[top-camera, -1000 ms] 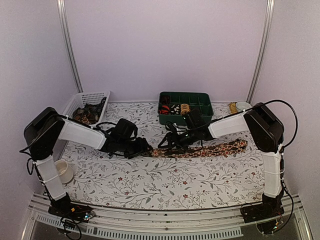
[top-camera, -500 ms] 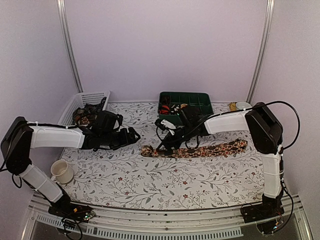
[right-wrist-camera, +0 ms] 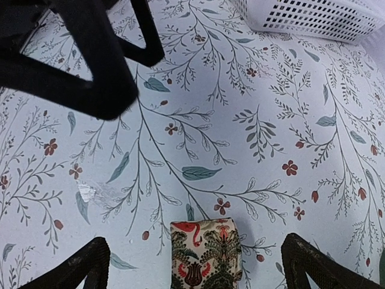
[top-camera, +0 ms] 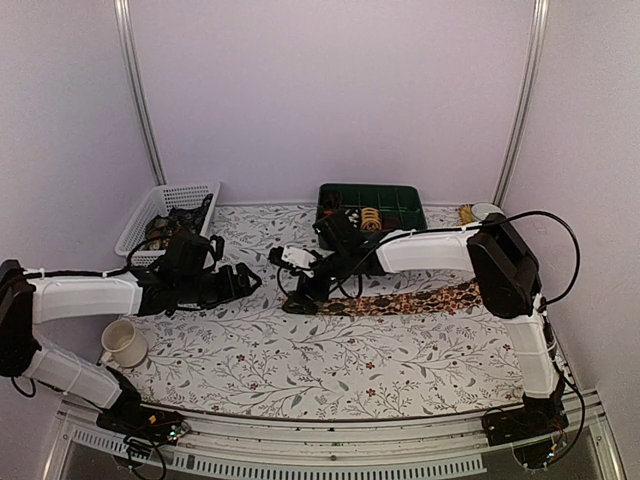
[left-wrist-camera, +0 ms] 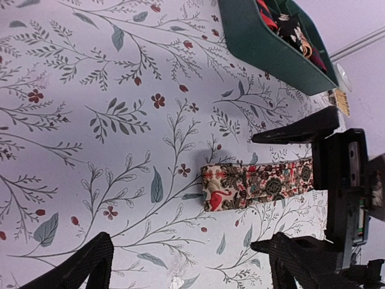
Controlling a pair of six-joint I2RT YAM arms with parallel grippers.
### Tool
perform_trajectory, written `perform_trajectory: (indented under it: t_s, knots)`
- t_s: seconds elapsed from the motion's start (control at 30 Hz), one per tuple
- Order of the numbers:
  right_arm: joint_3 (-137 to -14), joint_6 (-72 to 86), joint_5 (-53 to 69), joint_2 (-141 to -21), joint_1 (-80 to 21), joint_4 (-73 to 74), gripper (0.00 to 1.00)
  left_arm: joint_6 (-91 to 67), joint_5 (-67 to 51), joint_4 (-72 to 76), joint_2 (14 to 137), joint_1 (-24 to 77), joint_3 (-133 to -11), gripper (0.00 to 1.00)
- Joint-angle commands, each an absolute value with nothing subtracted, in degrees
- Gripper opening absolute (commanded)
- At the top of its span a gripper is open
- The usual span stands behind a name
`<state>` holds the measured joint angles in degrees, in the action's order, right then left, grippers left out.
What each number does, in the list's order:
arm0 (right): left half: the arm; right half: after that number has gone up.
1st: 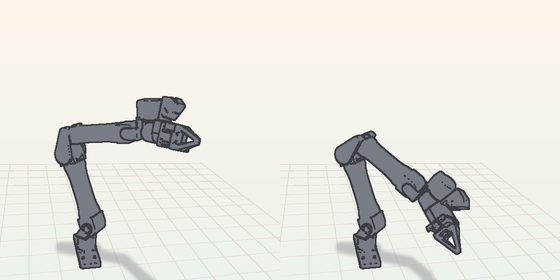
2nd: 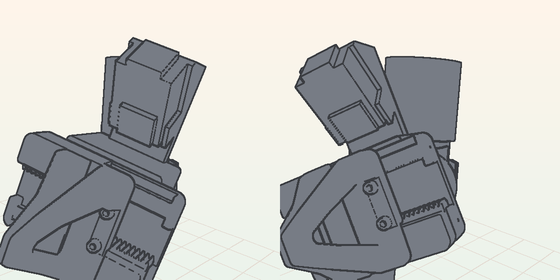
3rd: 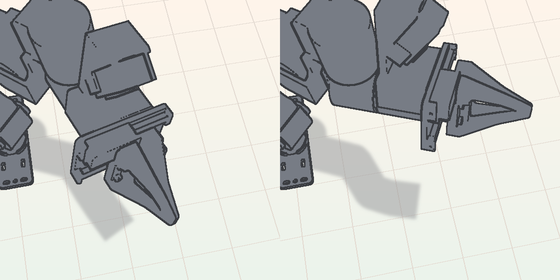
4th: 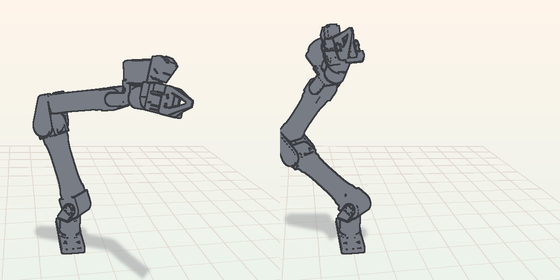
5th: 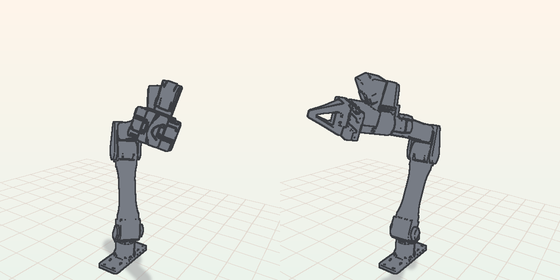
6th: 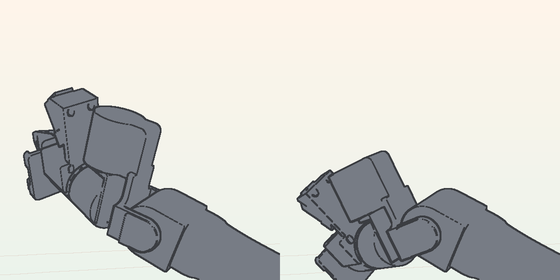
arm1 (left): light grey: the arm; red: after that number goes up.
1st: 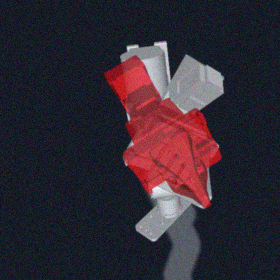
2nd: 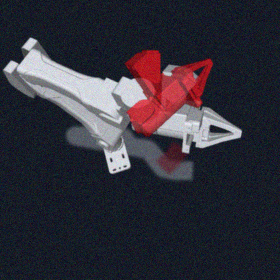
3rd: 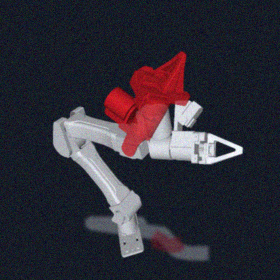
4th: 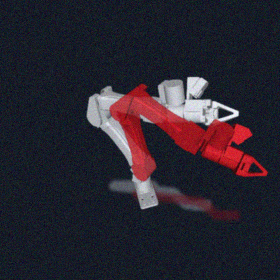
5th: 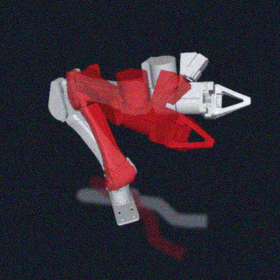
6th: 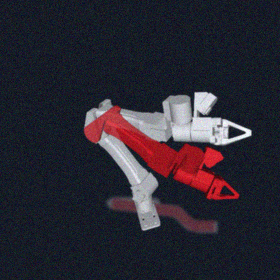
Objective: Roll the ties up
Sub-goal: Roll the tie at the center of the board.
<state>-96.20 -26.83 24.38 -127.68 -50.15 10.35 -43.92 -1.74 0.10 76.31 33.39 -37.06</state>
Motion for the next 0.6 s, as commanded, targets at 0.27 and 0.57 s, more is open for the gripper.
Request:
perform_trajectory:
  t_s: [0.27, 0.57]
  knots:
    - [-107.11, -34.10, 19.40, -142.11, -49.83, 20.47, 0.99, -42.64, 0.20, -2.91, 65.71, 29.93, -31.64, 0.89]
    - [-107.03, -36.27, 24.43, -141.40, -49.83, 24.80, 0.77, -42.11, -0.45, -2.79, 65.59, 28.96, -31.02, 0.89]
